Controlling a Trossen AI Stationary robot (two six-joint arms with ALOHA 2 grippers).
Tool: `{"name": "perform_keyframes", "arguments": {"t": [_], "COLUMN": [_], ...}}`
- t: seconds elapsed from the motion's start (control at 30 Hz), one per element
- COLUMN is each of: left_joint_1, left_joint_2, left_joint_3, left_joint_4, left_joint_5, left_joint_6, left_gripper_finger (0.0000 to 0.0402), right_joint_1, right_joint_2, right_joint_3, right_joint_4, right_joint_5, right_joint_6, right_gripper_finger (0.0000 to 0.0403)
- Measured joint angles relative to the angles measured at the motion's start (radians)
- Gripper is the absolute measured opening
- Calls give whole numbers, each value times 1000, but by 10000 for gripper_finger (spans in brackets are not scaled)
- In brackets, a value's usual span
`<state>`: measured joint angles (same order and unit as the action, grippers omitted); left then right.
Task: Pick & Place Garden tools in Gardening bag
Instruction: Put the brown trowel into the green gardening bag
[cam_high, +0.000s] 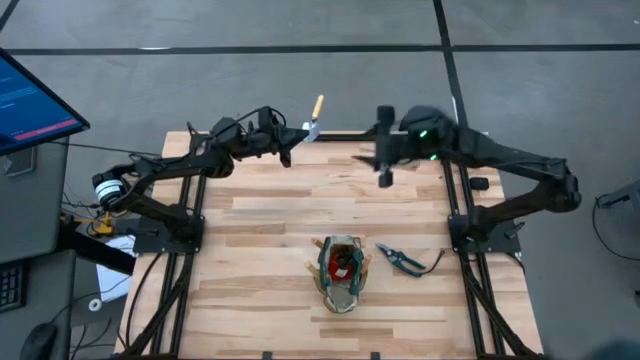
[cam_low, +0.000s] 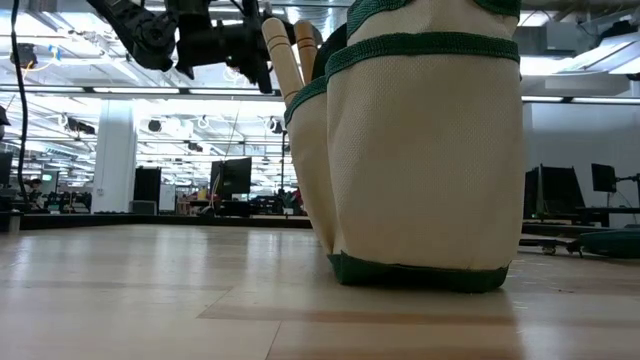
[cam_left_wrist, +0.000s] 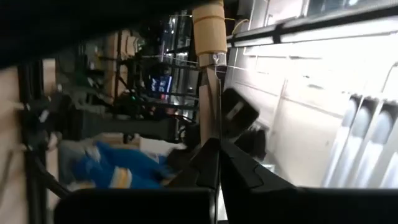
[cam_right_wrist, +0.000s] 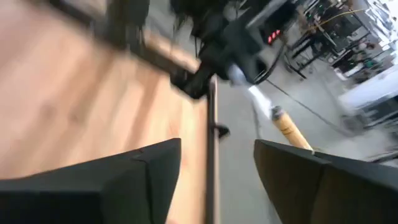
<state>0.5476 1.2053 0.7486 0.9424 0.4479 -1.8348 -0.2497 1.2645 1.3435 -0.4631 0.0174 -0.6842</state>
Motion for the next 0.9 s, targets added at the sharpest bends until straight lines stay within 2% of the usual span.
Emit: {"name": "perform_keyframes", "arguments": {"t": [0.1, 0.27, 0.6, 0.9], "left_joint_1": [-15, -32, -32, -39], "left_joint_2": [0, -1, -1, -1], "left_joint_3": [0, 0, 0, 0], "left_joint_4": [0, 0, -3, -6], "left_joint_5": [0, -7, -52, -65], "left_joint_6": [-73, -136, -138, -138], "left_gripper_finger": [2, 2, 2, 2], "right_joint_1": [51, 88, 89, 83], "right_joint_2": [52, 131, 214, 265], "right_joint_3": [-1, 0, 0, 4], "right_joint_4": [36, 169, 391, 426], "right_joint_5": [107, 172, 245, 244], "right_joint_6": [-91, -167, -296, -357], "right_gripper_finger": [225, 248, 229, 221]}}
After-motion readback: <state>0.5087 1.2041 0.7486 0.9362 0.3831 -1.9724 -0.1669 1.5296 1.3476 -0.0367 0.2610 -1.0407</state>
